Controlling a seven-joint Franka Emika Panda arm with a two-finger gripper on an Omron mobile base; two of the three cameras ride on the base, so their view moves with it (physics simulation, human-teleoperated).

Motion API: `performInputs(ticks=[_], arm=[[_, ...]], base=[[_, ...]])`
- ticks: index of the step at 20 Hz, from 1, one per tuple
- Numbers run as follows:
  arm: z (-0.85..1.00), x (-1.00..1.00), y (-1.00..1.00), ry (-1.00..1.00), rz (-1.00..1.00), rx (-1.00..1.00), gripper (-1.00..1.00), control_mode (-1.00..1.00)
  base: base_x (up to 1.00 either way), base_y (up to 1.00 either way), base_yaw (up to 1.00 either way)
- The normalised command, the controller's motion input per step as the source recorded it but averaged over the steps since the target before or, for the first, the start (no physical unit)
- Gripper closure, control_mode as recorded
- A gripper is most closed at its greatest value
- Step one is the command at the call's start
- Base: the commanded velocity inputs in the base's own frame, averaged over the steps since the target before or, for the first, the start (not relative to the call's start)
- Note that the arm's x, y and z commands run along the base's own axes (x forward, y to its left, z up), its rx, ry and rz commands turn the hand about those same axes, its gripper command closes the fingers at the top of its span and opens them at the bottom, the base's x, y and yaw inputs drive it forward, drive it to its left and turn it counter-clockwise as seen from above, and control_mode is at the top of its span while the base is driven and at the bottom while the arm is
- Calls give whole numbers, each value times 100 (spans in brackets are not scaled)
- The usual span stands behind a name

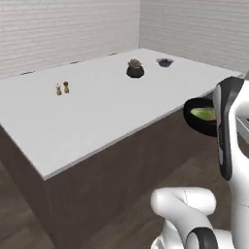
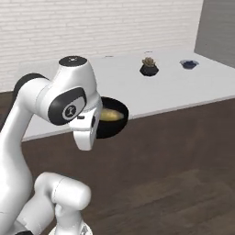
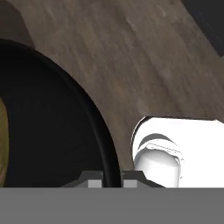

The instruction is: Pick the cucumber from the sink and place it in the bowl. Then pick the bowl and place it in the microwave. Then close the microwave door and press the start button.

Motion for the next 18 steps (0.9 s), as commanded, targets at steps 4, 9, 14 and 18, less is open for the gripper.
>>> performInputs(ticks=[4,9,14,18], arm=[[0,0,0,0,0,0,100,100],[0,0,0,0,0,0,100,100],[0,0,0,0,0,0,100,100],[0,0,0,0,0,0,100,100]], base=[[67,-18,-68],[86,-4,-65],[92,0,-61],[92,0,-60]])
